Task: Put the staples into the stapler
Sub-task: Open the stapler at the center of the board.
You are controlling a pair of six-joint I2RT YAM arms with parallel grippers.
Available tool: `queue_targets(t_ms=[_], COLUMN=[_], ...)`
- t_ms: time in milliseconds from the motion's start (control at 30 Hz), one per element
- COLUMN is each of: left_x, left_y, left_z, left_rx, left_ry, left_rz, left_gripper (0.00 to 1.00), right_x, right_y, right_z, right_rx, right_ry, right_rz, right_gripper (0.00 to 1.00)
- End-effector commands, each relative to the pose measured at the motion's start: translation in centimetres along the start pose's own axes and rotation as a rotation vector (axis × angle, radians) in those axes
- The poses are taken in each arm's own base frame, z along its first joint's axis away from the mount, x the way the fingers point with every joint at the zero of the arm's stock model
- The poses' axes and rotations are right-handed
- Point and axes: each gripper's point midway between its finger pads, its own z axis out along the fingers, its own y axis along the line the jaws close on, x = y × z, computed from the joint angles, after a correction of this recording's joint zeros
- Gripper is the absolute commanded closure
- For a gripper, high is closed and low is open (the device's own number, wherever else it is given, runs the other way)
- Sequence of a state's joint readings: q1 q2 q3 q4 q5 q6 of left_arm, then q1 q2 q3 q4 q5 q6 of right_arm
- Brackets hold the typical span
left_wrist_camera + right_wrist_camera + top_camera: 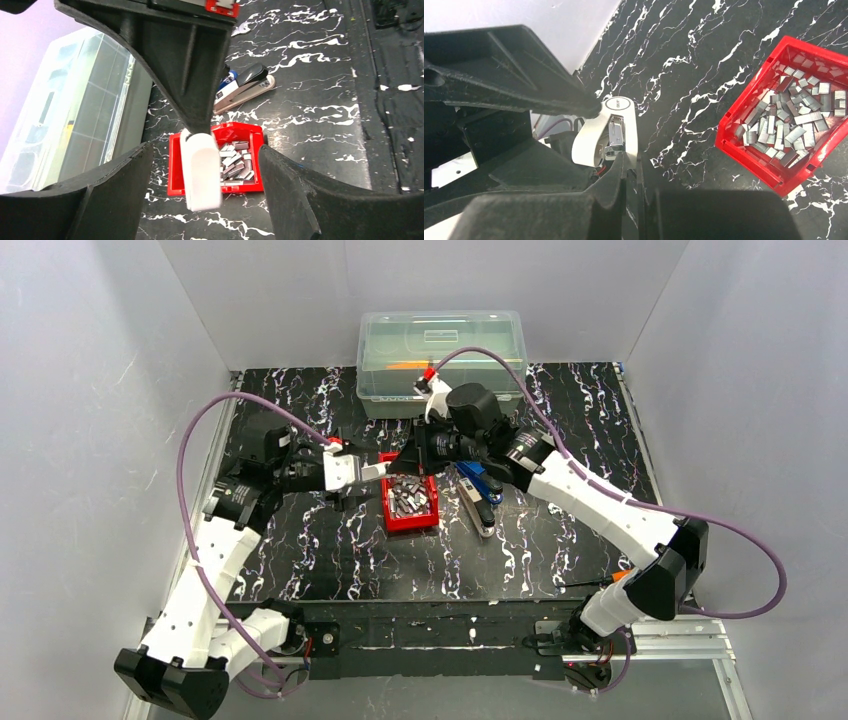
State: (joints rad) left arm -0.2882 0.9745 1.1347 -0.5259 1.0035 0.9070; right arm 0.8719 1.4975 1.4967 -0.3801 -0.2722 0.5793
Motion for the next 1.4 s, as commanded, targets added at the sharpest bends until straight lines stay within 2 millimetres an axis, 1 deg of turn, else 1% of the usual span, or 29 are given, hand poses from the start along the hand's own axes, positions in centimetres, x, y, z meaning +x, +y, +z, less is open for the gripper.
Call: queue_targets(t_ms=[0,67,100,233,333,500,633,733,833,900,967,1067,1167,1200,1267,1333,1367], left_x=[0.6,0.5,0.4,0.6,0.8,1.5,1.6,1.5,1.4,1.2,0.9,0.7,0.6,0.6,0.5,0.5,0.6], left_y=[1.9,2.1,2.1,1.8,1.0,-0.3,-0.3,0.3,1.0,1.4,1.6,1.4,1.2,1.1,1.0,0.9,0.9], left_z=[0.7,1.1,1.2,1.6,1.4,1.3,1.5,1.5,1.4,1.3,1.1,0.6,0.0,-0.2,-0.6,-0.9,-1.0], left_rx=[-0.073,-0.066,-0.064,-0.049,-0.027,0.002,0.007,-0.008,-0.035,-0.056,-0.079,-0.101,-0.131,-0.138,-0.16,-0.172,-0.18], left_ry=[0.037,0.032,0.033,0.037,0.052,0.075,0.084,0.093,0.107,0.109,0.108,0.108,0.118,0.122,0.128,0.137,0.142], left_rz=[0.019,0.016,0.01,-0.012,-0.034,-0.053,-0.055,-0.062,-0.083,-0.097,-0.112,-0.124,-0.136,-0.136,-0.139,-0.139,-0.139], left_gripper=[0.26,0.29,0.31,0.47,0.6,0.61,0.63,0.71,0.83,0.9,0.94,0.96,0.97,0.98,0.98,0.99,0.99], right_x=[-0.9,-0.8,-0.9,-1.2,-1.6,-2.2,-2.3,-2.0,-1.5,-1.1,-1.0,-1.3,-2.1,-1.8,-1.9,-1.7,-2.0], right_y=[0.8,0.8,0.8,0.8,0.8,1.2,1.3,1.0,0.3,-0.4,-1.1,-1.7,-2.2,-2.7,-3.2,-3.3,-3.0], right_z=[0.0,0.1,0.0,-0.1,-0.3,-0.2,0.1,0.1,-0.2,-0.5,-1.0,-2.1,-3.3,-3.5,-4.1,-4.4,-4.7], right_rx=[0.042,0.049,0.054,0.061,0.068,0.05,0.044,0.048,0.075,0.096,0.104,0.082,0.027,0.01,-0.033,-0.077,-0.11], right_ry=[-0.024,-0.023,-0.025,-0.037,-0.056,-0.088,-0.091,-0.089,-0.093,-0.095,-0.104,-0.143,-0.202,-0.211,-0.227,-0.237,-0.251], right_rz=[-0.028,-0.029,-0.027,-0.024,-0.021,-0.004,0.004,0.005,0.003,0.003,0.01,0.039,0.079,0.107,0.141,0.164,0.161], right_gripper=[0.99,0.99,0.99,0.99,0.99,0.99,0.99,0.99,0.99,0.99,0.99,0.99,0.99,0.99,0.99,0.99,0.99])
